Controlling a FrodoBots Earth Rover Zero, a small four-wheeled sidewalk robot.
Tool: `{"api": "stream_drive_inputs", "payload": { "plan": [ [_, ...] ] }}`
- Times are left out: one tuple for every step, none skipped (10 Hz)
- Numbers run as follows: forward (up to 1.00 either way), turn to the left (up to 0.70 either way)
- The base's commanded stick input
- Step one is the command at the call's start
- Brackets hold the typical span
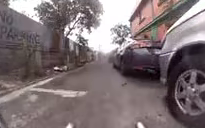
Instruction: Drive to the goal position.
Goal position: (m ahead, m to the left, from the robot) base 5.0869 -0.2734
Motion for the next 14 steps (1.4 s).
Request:
{"api": "stream_drive_inputs", "payload": {
  "plan": [
    [1.0, 0.02],
    [1.0, 0.02],
    [1.0, 0.02],
    [1.0, 0.02],
    [1.0, 0.02],
    [1.0, 0.02],
    [1.0, 0.02],
    [1.0, 0.02],
    [1.0, 0.02],
    [0.98, 0.02],
    [0.95, 0.02],
    [0.94, 0.02],
    [0.95, 0.02],
    [0.95, 0.02]
  ]
}}
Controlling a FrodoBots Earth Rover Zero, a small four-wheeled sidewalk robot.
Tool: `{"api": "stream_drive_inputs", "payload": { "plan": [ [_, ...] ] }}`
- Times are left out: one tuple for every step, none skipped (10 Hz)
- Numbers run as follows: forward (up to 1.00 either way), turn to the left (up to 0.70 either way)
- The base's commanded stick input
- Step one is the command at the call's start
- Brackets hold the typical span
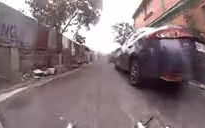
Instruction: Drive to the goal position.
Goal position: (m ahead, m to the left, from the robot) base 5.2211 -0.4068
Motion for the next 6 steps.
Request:
{"api": "stream_drive_inputs", "payload": {
  "plan": [
    [0.95, 0.02],
    [0.95, 0.02],
    [0.94, 0.02],
    [0.94, 0.02],
    [0.95, 0.02],
    [0.94, 0.02]
  ]
}}
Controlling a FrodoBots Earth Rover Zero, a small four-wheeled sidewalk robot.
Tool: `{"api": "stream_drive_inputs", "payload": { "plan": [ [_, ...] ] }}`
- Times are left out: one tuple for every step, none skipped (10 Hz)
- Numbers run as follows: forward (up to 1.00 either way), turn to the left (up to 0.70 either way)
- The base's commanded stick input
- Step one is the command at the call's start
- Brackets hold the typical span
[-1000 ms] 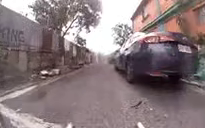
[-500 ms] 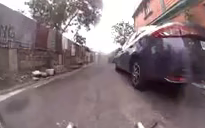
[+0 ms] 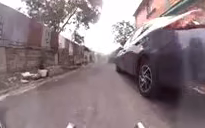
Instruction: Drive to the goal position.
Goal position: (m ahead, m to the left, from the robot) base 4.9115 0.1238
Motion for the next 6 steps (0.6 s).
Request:
{"api": "stream_drive_inputs", "payload": {
  "plan": [
    [0.95, 0.02],
    [0.94, 0.02],
    [0.7, 0.02],
    [0.62, 0.02],
    [0.62, 0.02],
    [0.62, 0.02]
  ]
}}
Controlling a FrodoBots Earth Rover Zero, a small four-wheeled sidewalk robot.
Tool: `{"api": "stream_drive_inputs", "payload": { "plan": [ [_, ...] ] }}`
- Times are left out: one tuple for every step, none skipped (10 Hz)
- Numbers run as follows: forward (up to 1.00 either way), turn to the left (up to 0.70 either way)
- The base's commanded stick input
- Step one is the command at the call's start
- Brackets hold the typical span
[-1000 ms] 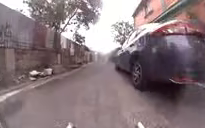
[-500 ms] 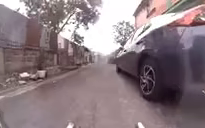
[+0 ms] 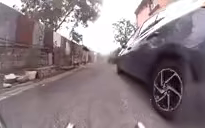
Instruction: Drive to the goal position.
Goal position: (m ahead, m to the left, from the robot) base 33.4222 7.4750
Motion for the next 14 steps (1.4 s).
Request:
{"api": "stream_drive_inputs", "payload": {
  "plan": [
    [0.62, 0.02],
    [0.62, 0.02],
    [0.62, 0.02],
    [0.56, 0.03],
    [0.45, 0.03],
    [0.27, 0.03],
    [0.13, 0.02],
    [0.11, 0.01],
    [0.11, 0.01],
    [0.1, 0.01],
    [0.1, 0.01],
    [0.1, 0.01],
    [0.56, 0.02],
    [1.0, 0.02]
  ]
}}
